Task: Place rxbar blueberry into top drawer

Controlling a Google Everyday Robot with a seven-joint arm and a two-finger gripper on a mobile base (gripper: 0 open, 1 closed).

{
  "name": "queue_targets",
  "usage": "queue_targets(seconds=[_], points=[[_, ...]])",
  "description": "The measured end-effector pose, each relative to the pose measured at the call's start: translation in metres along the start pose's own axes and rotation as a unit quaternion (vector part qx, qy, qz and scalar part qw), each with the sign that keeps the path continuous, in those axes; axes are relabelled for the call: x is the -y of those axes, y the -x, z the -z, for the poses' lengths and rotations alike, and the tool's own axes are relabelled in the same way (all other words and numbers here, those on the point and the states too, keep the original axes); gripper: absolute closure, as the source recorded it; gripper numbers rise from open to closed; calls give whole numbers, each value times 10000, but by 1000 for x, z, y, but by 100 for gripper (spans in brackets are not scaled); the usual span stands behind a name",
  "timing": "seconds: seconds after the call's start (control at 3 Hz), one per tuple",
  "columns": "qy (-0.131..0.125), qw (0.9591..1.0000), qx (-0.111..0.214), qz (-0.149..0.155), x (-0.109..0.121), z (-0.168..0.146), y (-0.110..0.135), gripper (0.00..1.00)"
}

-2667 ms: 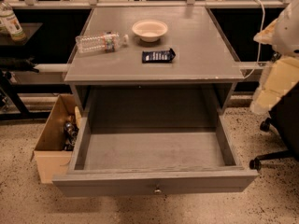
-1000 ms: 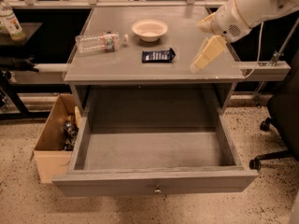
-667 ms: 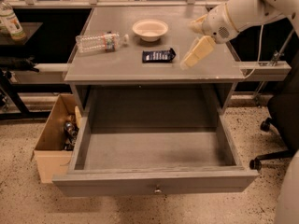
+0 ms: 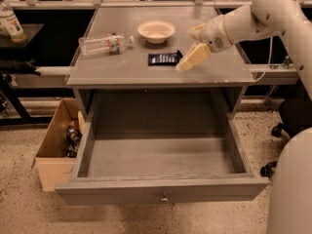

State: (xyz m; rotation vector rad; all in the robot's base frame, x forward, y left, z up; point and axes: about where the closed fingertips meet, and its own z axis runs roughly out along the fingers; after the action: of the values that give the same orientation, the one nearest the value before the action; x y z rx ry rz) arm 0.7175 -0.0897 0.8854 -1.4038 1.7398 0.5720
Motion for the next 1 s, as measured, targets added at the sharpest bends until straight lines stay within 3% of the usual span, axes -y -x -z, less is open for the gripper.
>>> queue_targets(seconds=[0.67, 1.0], points=[[-115, 9992, 334, -185, 33, -47, -15, 0], [-32, 9989, 431, -197, 40, -65, -14, 0]])
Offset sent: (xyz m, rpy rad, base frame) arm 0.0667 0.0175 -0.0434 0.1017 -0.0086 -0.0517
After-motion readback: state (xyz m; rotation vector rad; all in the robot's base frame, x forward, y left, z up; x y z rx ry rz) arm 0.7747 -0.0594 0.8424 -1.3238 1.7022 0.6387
